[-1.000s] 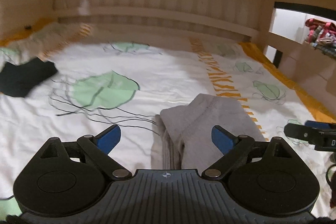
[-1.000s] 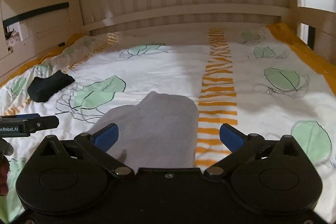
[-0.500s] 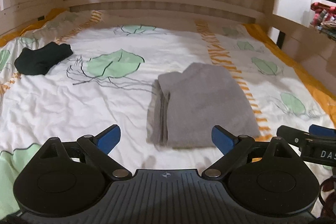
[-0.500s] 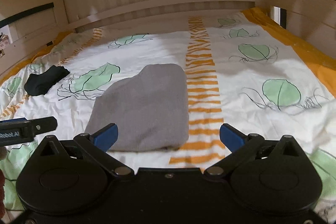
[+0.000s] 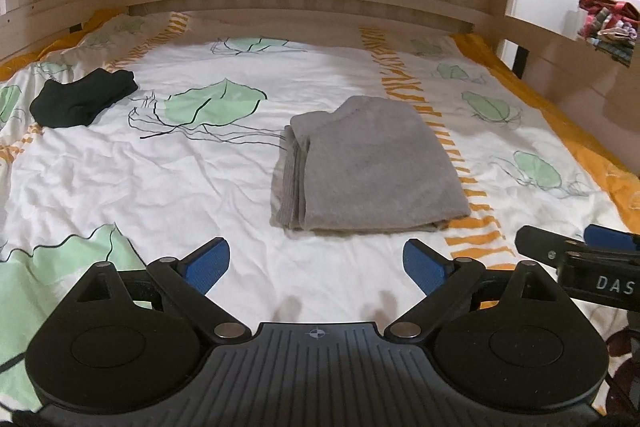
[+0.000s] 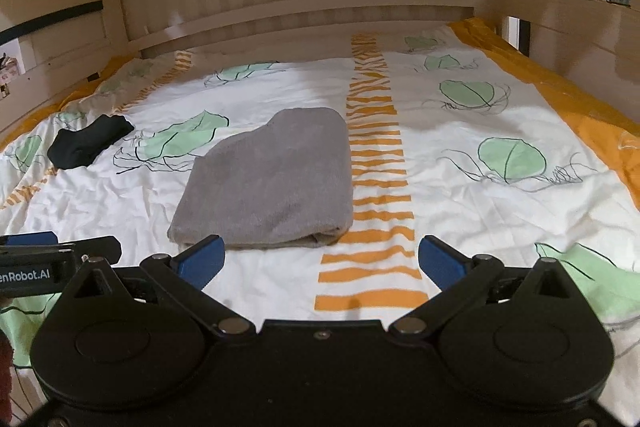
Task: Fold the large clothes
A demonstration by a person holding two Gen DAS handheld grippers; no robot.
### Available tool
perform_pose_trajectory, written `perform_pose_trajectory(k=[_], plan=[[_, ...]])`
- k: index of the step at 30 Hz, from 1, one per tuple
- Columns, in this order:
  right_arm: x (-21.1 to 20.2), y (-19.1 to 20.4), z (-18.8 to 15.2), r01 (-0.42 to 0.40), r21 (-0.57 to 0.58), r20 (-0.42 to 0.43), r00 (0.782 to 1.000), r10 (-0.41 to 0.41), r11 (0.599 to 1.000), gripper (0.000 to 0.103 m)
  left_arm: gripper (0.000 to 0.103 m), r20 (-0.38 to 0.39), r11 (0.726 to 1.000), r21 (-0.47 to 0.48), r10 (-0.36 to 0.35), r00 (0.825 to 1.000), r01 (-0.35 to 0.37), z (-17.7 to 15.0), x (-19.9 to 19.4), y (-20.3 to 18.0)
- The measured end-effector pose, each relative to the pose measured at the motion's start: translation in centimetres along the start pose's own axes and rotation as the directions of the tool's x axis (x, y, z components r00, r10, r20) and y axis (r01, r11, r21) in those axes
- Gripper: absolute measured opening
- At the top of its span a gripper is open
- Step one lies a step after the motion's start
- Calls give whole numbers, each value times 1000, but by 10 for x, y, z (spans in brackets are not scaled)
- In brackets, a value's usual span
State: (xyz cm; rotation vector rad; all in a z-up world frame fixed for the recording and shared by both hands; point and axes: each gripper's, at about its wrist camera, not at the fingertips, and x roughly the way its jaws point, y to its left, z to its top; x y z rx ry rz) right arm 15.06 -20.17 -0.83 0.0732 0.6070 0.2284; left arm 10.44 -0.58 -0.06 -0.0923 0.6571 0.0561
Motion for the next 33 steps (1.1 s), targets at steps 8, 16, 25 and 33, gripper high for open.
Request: perform_pose_trajectory(k=[8,16,25,33], plan=[[-15,5,-8,26,-18,2,1000,-26,1000,102,94,-20,1000,5,9,1000,-9,-8,-9,-6],[-19,9,-13,31,-26,-5,1000,-31,999,102,95,-26,1000,-7,10,1000,-10,-12,-12,-6],[-18,10,-15,29,-22,-14,999,-29,999,102,94,-50,1000,-18,2,999,-3,-16,-7,-3],[-16,11,-15,27,-20,-25,999,-28,999,102,94,-64,1000,-14,8,998,-9,-18,-4,-3]])
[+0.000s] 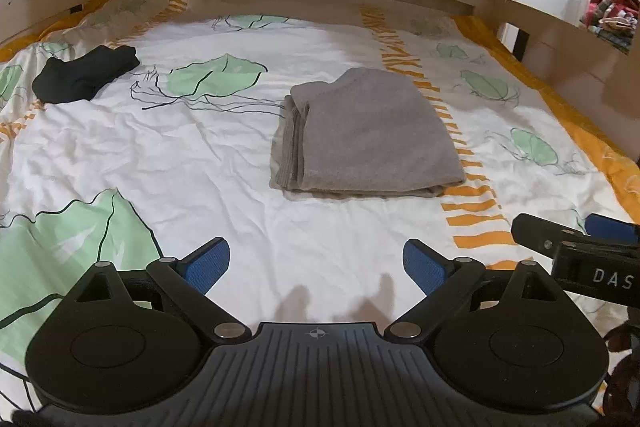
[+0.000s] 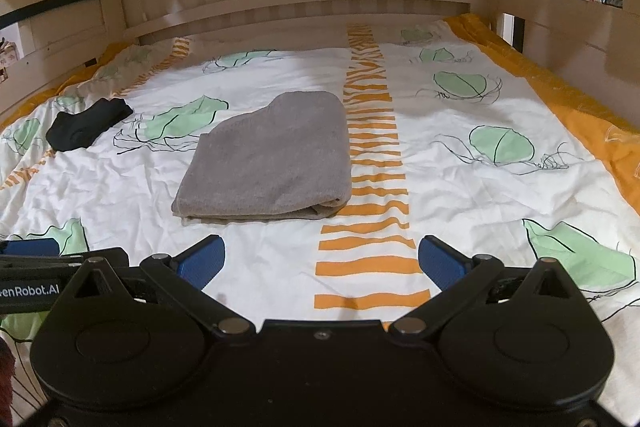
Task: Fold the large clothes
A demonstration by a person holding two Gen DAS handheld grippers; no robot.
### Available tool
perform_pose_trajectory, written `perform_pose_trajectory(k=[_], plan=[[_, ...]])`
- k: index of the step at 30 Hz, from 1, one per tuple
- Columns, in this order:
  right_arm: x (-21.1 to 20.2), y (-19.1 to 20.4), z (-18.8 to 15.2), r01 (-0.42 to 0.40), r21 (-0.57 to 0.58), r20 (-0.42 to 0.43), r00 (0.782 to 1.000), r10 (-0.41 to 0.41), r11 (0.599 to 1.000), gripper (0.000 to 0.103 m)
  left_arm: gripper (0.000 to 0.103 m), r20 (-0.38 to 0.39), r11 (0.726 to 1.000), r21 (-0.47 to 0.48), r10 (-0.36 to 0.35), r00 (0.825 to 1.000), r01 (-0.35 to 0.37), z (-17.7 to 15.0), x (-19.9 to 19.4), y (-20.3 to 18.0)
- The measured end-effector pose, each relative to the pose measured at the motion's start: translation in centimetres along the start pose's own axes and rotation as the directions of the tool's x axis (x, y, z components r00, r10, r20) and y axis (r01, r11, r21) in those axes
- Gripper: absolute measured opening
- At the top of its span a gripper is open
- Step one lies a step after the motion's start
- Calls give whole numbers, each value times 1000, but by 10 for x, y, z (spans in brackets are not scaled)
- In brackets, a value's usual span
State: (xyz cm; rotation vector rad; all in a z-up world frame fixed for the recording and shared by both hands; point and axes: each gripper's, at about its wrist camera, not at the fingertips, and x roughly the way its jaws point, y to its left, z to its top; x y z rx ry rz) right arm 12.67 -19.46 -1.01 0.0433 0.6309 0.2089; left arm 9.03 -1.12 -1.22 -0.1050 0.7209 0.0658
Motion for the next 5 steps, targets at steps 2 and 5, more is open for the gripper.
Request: perform_pose_trajectory(k=[2,5], plan=[[1,-1,0,-1,1,-3,1000,1,1000,102,94,-3,1000,0,2,1000,-2,0,1,0],[2,-1,0,-2,5,-7,1000,2,1000,103,94,-6,1000,2,1,1000,-1,0,3,2]])
